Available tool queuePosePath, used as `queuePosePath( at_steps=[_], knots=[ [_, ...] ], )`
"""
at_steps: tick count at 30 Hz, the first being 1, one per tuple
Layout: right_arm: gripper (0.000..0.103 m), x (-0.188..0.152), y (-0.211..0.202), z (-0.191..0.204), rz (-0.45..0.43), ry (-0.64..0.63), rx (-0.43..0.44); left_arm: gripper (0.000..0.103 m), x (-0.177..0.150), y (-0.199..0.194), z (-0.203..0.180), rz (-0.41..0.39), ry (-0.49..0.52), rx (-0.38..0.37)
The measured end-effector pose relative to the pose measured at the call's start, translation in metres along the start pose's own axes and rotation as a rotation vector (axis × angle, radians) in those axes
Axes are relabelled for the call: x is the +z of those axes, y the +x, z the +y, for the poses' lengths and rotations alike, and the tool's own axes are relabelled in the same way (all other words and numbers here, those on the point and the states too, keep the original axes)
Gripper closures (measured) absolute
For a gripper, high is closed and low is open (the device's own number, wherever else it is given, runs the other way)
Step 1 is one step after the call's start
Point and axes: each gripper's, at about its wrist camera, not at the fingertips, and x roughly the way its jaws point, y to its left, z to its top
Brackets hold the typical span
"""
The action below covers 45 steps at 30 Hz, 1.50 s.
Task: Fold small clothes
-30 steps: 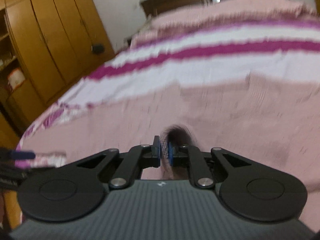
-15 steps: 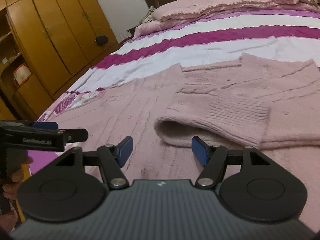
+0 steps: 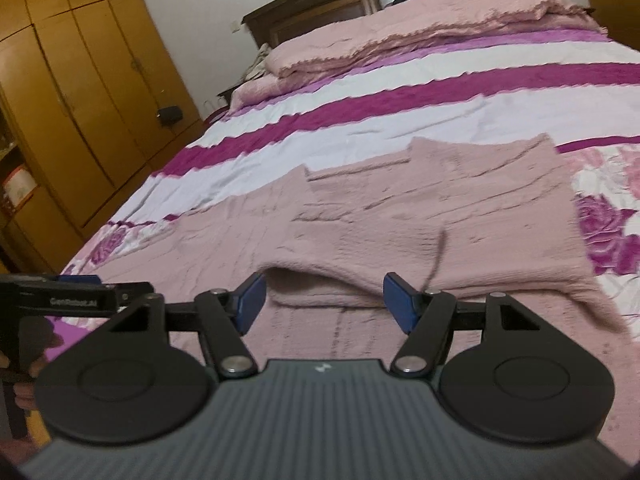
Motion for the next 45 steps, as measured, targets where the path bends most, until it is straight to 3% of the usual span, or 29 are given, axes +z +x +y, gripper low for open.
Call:
queuePosePath(
  at_steps=[10, 17, 22, 32, 38, 40, 42, 45],
  knots=[
    [0.036, 0.005, -0.020, -0.050, -0.042, 0.040, -0.161, 0.000, 0.008, 0.000, -0.029, 0.003, 0.046, -0.077],
    [0.036, 0.002, -0.021, -0.086, -0.053, 0.055, -0.302, 0.000, 0.013, 0.003, -0.079, -0.013, 0.155, -0.201],
    [0.036, -0.005, -0.018, -0.104, -0.035, 0.076, -0.327, 0.000, 0.017, 0.009, -0.128, -0.060, 0.294, -0.268],
    [0.036, -0.017, -0.009, -0.115, -0.011, 0.097, -0.342, 0.024, 0.018, 0.042, -0.205, -0.034, 0.520, -0.365],
    [0.035, -0.023, -0.005, -0.114, -0.011, 0.069, -0.348, 0.033, 0.008, 0.062, -0.231, 0.000, 0.643, -0.350],
    [0.034, -0.024, -0.003, -0.114, -0.012, 0.061, -0.350, 0.047, 0.011, 0.064, -0.230, -0.001, 0.631, -0.357],
    [0.034, -0.026, -0.002, -0.113, -0.017, 0.054, -0.353, 0.073, 0.014, 0.062, -0.227, -0.015, 0.597, -0.359],
    [0.034, -0.028, -0.002, -0.114, -0.024, 0.053, -0.351, 0.081, 0.021, 0.054, -0.215, -0.033, 0.531, -0.382]
  ],
)
